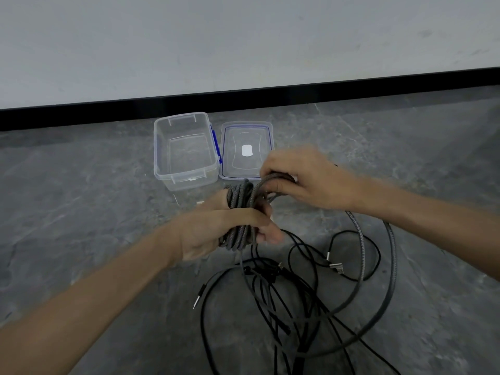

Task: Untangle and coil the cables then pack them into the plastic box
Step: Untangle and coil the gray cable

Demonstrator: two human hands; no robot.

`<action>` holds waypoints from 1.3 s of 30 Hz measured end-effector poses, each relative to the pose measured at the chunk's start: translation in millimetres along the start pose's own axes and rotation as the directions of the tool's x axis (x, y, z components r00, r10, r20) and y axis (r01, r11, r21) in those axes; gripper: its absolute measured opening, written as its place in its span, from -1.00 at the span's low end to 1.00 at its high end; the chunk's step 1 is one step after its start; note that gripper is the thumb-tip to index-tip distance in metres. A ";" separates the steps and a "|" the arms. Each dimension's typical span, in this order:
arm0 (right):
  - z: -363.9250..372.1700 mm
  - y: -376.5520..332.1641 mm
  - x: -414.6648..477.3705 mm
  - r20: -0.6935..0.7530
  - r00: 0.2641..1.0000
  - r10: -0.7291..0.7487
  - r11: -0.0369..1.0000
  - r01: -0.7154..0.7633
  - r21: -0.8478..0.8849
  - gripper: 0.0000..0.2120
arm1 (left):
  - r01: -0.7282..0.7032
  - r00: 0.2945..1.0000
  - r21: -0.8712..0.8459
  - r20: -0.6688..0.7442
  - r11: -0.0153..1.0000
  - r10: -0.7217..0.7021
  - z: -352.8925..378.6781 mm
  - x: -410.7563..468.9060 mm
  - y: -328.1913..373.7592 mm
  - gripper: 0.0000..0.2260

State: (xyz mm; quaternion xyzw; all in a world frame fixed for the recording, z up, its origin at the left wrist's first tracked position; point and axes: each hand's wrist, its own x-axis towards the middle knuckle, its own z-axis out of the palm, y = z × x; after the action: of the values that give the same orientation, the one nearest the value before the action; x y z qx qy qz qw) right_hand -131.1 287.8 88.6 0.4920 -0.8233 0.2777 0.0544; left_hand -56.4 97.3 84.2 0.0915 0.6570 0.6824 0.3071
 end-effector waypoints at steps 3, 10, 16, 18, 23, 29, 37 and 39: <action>8.5 7.4 -7.2 -0.047 0.999 0.006 0.996 -0.010 -0.085 -0.70 | -0.051 0.999 -0.176 -0.015 0.983 0.049 1.8 -1.3 0.6 -0.95; 13.3 14.5 -13.4 -0.026 0.999 0.043 0.992 -0.046 -0.120 -0.72 | -0.040 0.999 -0.474 -0.047 0.879 0.020 -1.5 3.4 1.6 -0.90; 16.6 16.0 -25.5 0.121 0.975 0.187 0.981 -0.192 0.036 -0.45 | -0.113 0.993 -0.511 -0.072 0.852 0.088 -9.6 2.2 3.4 -0.81; 16.0 18.4 -26.2 0.105 0.974 0.201 0.973 -0.211 0.091 -0.47 | -0.143 0.988 -0.518 -0.125 0.843 0.091 -10.1 2.1 5.1 -0.80; 12.8 13.2 -25.3 0.069 0.971 0.230 0.935 -0.240 0.262 -0.59 | -0.151 0.973 -0.489 -0.227 0.859 0.042 -9.8 2.1 6.2 -0.83; 14.2 8.2 -23.5 0.005 0.935 0.355 0.865 -0.331 0.377 -0.82 | -0.127 0.957 -0.424 -0.290 0.897 -0.002 -10.9 4.3 3.3 -0.83; 11.9 0.7 -17.1 0.154 0.866 0.475 0.759 -0.492 0.426 -0.87 | -0.099 0.891 -0.267 -0.453 0.958 -0.034 -14.8 9.3 -2.0 -0.75; 9.5 -0.5 -16.0 0.186 0.848 0.496 0.721 -0.521 0.456 -0.86 | -0.092 0.881 -0.251 -0.471 0.964 -0.039 -15.0 9.4 -4.1 -0.75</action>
State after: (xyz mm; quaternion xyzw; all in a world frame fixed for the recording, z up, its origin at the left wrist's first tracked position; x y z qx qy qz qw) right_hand -120.8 295.2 75.0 0.2514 -0.8293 0.4686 -0.1714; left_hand -70.6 89.6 75.9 -0.1103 0.6130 0.7701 0.1379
